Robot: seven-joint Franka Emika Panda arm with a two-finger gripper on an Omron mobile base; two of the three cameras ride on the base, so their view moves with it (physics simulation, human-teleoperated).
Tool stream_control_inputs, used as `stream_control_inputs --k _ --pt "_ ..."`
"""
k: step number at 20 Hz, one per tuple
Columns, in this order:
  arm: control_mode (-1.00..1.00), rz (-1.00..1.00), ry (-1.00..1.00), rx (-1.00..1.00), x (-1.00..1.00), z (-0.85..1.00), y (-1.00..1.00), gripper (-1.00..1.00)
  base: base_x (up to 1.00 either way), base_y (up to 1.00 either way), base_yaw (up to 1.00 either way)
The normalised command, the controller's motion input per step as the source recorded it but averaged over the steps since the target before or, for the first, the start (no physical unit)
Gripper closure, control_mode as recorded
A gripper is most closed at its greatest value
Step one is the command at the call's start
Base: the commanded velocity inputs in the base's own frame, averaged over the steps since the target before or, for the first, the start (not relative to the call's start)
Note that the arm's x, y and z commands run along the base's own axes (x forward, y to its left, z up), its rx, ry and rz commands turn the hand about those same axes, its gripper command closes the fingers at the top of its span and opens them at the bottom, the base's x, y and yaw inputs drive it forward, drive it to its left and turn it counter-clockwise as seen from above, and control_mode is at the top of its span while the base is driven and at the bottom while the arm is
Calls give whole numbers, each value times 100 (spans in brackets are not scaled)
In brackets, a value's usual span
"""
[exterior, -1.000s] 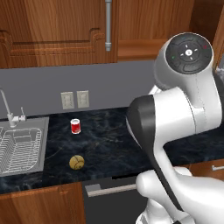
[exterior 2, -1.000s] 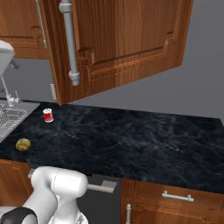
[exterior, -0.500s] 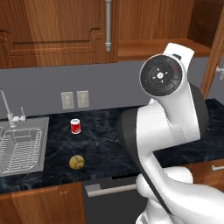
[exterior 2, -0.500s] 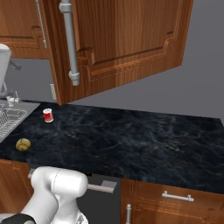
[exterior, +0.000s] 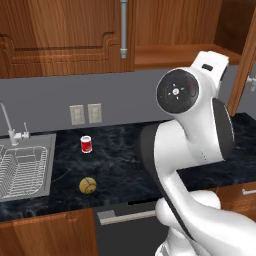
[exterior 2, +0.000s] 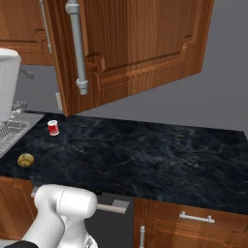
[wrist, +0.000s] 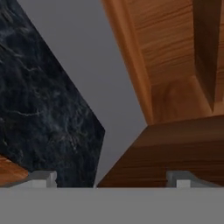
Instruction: Open the cabinet. Pick the bar soap and place it next to the sink. Then close the cabinet.
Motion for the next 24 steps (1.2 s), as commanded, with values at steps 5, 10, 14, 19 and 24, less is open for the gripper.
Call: stream_control_inputs --k 5,10,14,19,24 --pt "-100 -20 0 -2 0 3 -22 -100 0 0 0" --pt "-100 -23 0 -3 0 0 -19 -100 0 0 0" --pt "-100 -22 0 -6 0 0 -8 -100 0 0 0" --pt "-100 -17 0 -7 0 8 0 -100 0 0 0" --pt "-100 -6 -1 -2 0 7 -8 -100 0 0 0"
